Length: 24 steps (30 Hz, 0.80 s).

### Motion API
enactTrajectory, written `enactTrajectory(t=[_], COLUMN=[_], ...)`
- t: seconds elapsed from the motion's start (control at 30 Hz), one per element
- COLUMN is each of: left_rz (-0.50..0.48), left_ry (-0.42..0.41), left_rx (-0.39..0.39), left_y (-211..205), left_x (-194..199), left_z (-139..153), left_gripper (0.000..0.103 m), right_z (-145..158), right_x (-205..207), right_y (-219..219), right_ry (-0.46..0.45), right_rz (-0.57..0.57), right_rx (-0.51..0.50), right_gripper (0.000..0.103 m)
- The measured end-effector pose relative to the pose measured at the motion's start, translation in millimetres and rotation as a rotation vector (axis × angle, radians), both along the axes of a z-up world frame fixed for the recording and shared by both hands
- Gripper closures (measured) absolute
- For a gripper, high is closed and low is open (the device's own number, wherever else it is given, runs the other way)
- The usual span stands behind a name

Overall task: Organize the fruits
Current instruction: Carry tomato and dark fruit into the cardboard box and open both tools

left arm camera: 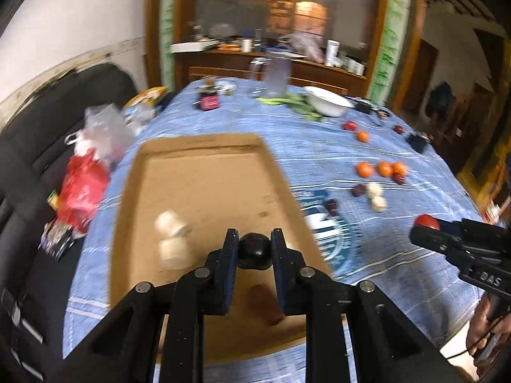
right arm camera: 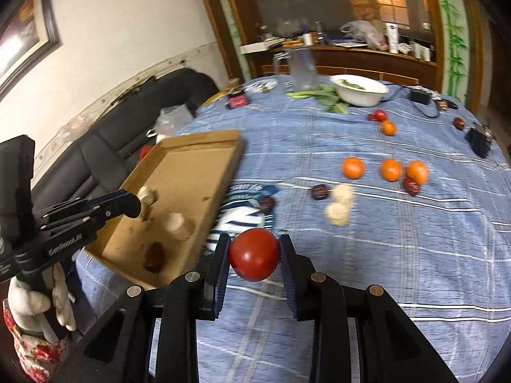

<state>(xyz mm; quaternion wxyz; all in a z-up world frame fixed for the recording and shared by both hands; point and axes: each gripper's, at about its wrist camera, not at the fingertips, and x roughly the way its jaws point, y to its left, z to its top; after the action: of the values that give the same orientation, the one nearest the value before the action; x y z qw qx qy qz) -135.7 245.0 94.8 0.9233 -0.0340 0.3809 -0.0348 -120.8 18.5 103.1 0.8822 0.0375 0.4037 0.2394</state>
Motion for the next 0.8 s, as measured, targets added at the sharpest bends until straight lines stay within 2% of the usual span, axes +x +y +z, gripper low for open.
enactTrajectory(t=[0.27,0.53,0.8], left_rz=[0.106,0.126,0.141], left_ry=[0.051,0.085,0.104], left_rx=[-0.046,-0.001,-0.012], left_y=[53,59,69], left_x=[3,3,5], left_z=[-23,-40,-54], left_gripper=[0.083,0.083,0.082], right_z=[-12,-27,-39], right_x=[7,28,51], right_y=[66,123,159], right_ry=[0.029,0.028,0.028], right_rz=[0.115,0.194,0.222], right_rx=[-0.052,-0.126,-0.186], right_gripper=[0.07,0.07,0.07])
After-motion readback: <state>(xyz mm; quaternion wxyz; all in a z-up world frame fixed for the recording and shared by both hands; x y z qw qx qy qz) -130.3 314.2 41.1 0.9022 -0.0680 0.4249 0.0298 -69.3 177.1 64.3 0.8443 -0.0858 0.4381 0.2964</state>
